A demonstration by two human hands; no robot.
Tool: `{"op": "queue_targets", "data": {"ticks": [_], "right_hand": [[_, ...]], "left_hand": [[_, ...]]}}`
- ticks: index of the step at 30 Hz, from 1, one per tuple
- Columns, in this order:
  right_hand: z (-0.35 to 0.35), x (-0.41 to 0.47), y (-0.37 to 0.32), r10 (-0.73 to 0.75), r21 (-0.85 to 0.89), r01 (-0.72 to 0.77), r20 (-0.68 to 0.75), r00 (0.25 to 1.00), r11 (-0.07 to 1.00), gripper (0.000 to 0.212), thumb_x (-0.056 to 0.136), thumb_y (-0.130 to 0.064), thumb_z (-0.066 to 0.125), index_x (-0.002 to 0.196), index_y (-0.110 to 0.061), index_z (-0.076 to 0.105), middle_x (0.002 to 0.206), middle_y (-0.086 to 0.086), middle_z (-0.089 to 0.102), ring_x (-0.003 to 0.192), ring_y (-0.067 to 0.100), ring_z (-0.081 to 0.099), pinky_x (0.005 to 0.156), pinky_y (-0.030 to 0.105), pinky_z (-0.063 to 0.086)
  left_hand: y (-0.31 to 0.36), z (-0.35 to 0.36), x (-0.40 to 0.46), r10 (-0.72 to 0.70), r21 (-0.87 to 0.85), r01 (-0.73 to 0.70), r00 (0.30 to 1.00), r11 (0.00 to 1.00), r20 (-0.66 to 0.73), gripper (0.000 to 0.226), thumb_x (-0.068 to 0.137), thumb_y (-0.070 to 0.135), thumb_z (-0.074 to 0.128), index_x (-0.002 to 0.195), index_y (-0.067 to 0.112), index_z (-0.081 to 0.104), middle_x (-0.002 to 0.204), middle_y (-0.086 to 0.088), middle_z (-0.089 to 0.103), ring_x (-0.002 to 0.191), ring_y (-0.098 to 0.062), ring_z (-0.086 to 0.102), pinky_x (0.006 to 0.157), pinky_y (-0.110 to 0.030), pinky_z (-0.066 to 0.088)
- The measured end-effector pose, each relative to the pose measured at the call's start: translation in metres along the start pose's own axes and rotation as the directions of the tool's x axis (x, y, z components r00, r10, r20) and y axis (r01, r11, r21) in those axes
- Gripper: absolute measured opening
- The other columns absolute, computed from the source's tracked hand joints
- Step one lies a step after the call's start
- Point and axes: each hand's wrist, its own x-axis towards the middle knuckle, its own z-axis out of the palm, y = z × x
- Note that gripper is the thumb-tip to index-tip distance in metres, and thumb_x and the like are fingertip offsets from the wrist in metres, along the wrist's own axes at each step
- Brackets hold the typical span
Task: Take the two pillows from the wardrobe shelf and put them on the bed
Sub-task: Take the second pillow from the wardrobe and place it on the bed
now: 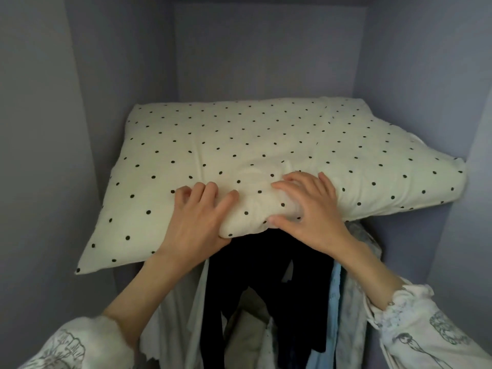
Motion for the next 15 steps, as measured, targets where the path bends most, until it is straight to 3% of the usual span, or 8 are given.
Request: {"op": "queue_targets", "data": {"ticks": [3,7,10,12,15], "right_hand": [[-0.003,0.019,-0.001,0.071,0.1,-0.07,-0.008,0.997,0.993,0.043,0.082,-0.054,0.051,0.117,-0.031,0.058,0.131,-0.008,0.05,0.134,0.012,0.03,0.115,0.04,0.0],[0.011,0.071,-0.003,0.197,-0.132,-0.183,0.099,0.975,0.974,0.051,0.09,-0.054,0.036,0.137,-0.035,0.037,0.151,-0.006,0.028,0.142,0.015,0.008,0.113,0.049,-0.004],[0.028,0.091,-0.005,0.228,-0.235,-0.182,0.189,0.955,0.955,0.056,0.091,-0.056,0.022,0.143,-0.037,0.02,0.157,-0.006,0.011,0.144,0.016,-0.001,0.111,0.056,-0.007],[0.037,0.084,-0.003,0.211,-0.265,-0.157,0.192,0.958,0.951,0.057,0.09,-0.057,0.012,0.143,-0.039,0.016,0.157,-0.007,0.008,0.144,0.015,0.0,0.111,0.055,-0.008],[0.046,0.062,0.001,0.155,-0.293,-0.116,0.112,0.982,0.949,0.06,0.087,-0.056,0.004,0.143,-0.038,0.016,0.157,-0.008,0.007,0.143,0.013,0.0,0.112,0.052,-0.007]], "left_hand": [[-0.001,0.001,-0.001,0.0,0.029,0.0,1.0,1.0,0.007,0.068,0.053,0.048,0.073,0.108,0.013,0.056,0.088,-0.012,0.054,0.08,-0.032,0.053,0.076,-0.043,0.032],[-0.009,-0.003,0.001,0.033,-0.023,-0.032,0.998,0.999,0.044,0.069,0.069,0.07,0.049,0.109,0.014,0.056,0.094,-0.009,0.055,0.083,-0.029,0.051,0.077,-0.043,0.038],[-0.019,-0.008,0.017,0.036,-0.14,-0.022,0.995,0.99,0.093,0.062,0.079,0.071,0.035,0.107,0.019,0.056,0.092,-0.002,0.053,0.083,-0.024,0.049,0.077,-0.039,0.037],[-0.031,-0.007,0.035,-0.012,-0.212,0.033,0.995,0.977,0.099,0.056,0.085,0.064,0.026,0.114,0.022,0.051,0.101,0.001,0.05,0.093,-0.021,0.046,0.085,-0.038,0.032],[-0.054,0.01,0.067,-0.086,-0.169,0.115,0.982,0.979,0.167,0.055,0.09,0.057,0.026,0.137,0.029,0.032,0.137,-0.006,0.037,0.128,-0.024,0.029,0.106,-0.048,0.017]]}}
